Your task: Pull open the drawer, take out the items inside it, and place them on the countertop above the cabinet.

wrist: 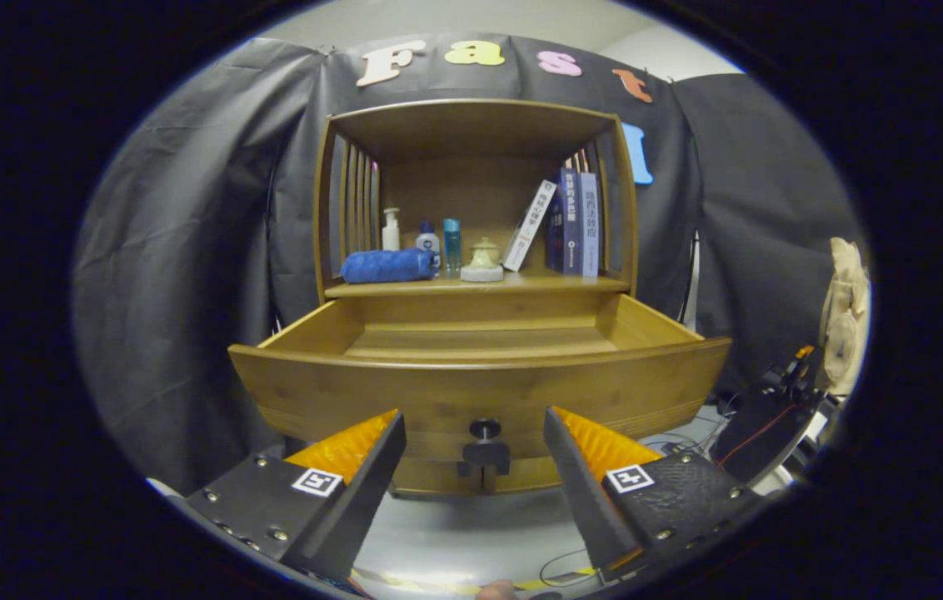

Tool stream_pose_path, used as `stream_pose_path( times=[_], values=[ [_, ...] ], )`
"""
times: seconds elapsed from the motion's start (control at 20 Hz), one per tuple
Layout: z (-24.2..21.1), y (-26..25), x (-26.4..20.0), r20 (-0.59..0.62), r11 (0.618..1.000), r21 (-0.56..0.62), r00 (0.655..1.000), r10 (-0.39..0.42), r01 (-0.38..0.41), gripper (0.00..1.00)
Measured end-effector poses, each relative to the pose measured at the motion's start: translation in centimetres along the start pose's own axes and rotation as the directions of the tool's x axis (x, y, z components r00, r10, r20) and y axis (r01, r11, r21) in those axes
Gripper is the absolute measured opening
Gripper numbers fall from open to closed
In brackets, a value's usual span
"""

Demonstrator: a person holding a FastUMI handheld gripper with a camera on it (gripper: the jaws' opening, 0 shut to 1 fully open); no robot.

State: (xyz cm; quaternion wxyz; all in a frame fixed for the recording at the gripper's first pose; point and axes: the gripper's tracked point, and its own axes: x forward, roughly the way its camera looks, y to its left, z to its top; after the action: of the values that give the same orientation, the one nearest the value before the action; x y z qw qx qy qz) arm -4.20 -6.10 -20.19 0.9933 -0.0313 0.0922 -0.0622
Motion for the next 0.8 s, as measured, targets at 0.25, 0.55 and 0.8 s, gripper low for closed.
stream_pose_path(
  times=[0.25,0.55,0.8],
  values=[
    [-2.8,-1.0,5.1,-0.070,1.000,-0.004,0.997,-0.013,0.013,1.00],
    [-2.3,-1.5,6.6,-0.023,1.000,0.004,1.000,-0.010,0.010,0.97],
    [-1.6,-1.2,8.6,-0.013,1.000,-0.010,1.000,-0.009,0.009,0.99]
  ],
)
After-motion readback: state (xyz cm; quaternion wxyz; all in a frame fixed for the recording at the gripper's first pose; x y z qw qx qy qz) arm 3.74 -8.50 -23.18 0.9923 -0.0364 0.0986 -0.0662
